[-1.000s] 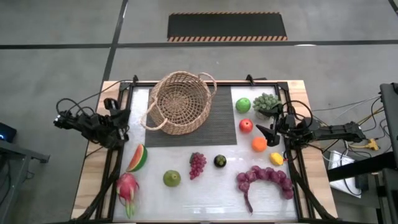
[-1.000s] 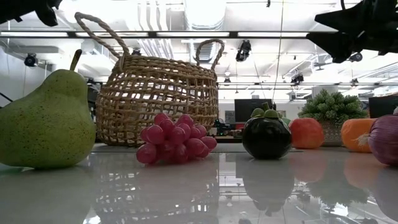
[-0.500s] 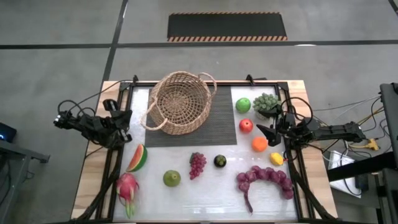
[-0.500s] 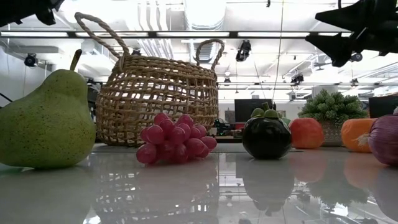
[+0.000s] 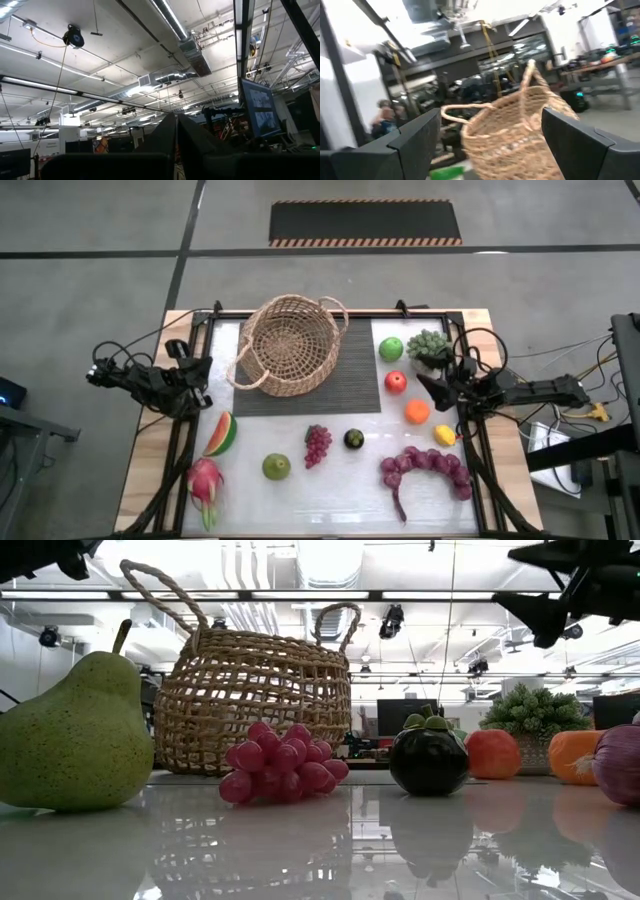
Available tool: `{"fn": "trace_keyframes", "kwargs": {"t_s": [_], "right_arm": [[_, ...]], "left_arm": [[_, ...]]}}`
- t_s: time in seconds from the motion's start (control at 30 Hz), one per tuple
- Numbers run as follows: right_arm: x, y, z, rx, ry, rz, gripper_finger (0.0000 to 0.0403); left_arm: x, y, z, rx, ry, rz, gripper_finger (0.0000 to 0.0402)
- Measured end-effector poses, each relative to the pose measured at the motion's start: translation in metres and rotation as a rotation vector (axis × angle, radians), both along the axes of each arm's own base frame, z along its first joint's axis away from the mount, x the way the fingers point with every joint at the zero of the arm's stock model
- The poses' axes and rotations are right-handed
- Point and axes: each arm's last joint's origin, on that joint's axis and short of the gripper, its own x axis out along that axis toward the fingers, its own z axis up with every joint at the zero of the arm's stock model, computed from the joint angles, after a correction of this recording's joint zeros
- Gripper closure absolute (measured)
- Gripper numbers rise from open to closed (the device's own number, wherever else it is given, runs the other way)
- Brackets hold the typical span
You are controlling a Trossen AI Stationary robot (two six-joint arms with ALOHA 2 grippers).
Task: Build produce basket
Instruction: Put the purple mangosteen into the basket
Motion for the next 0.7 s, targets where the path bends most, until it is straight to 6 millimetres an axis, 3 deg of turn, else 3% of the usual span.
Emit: {"fn": "trace_keyframes", "kwargs": {"t_s": [0.27,0.7], "right_arm": [[0.015,0.002,0.004,-0.033,0.021,0.041,0.0076],[0.082,0.010,0.043,-0.127,0.388,0.073,0.0076]], "left_arm": [[-0.001,0.000,0.001,-0.005,-0.013,-0.001,0.0402],[0.000,0.000,-0.001,-0.005,-0.009,-0.002,0.0402]]}}
